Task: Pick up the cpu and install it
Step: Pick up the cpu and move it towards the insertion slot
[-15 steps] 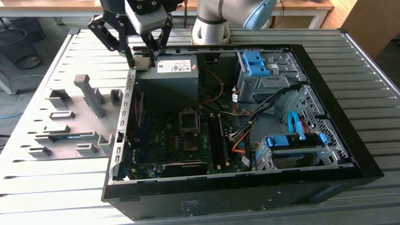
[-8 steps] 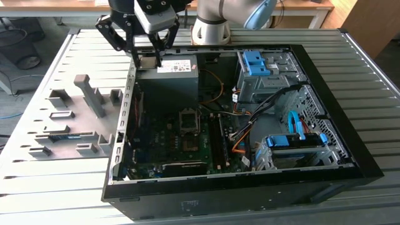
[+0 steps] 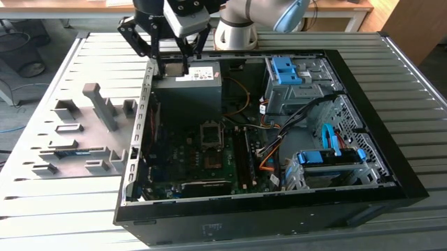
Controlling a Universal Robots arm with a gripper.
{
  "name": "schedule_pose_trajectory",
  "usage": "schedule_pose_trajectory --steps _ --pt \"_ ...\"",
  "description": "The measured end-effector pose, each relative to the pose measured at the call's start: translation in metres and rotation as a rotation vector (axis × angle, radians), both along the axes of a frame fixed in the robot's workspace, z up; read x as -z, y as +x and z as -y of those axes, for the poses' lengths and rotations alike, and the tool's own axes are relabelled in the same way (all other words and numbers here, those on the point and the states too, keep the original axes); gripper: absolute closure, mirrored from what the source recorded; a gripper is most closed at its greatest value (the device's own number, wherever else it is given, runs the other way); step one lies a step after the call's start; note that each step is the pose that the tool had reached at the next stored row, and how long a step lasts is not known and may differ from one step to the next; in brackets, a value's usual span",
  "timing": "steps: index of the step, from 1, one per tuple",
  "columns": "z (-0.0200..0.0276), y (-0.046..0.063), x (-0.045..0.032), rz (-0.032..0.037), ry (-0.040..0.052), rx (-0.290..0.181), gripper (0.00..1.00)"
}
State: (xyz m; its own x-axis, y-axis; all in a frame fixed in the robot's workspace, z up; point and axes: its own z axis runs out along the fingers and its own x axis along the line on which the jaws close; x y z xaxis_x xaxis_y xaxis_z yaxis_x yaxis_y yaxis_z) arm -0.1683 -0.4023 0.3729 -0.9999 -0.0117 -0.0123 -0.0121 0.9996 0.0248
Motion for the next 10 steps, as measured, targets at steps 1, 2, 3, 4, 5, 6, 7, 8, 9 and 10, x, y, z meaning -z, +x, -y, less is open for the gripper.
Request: schedule_pose_trajectory --steps 1,2,3,4,5,6,7,8,9,10 --pt "0.0 0.002 0.0 0.0 0.0 0.0 0.53" --pt "0.0 0.003 0.0 -0.0001 0.0001 0.0 0.53" --pt "0.0 0.005 0.0 -0.0002 0.0001 0.0 0.53" --pt "0.0 0.007 0.0 -0.0003 0.0 0.0 0.53" --pt "0.0 0.009 0.0 -0.0003 0.0001 0.0 0.53" --pt "0.0 0.01 0.0 -0.0004 0.0001 0.0 0.53" --pt "0.0 0.012 0.0 -0.0005 0.0 0.0 0.53" --pt "0.0 0.014 0.0 -0.0006 0.0001 0.0 0.53" --pt "0.0 0.016 0.0 -0.0007 0.0001 0.0 0.53" --pt "0.0 0.018 0.0001 -0.0008 0.0001 0.0 0.53"
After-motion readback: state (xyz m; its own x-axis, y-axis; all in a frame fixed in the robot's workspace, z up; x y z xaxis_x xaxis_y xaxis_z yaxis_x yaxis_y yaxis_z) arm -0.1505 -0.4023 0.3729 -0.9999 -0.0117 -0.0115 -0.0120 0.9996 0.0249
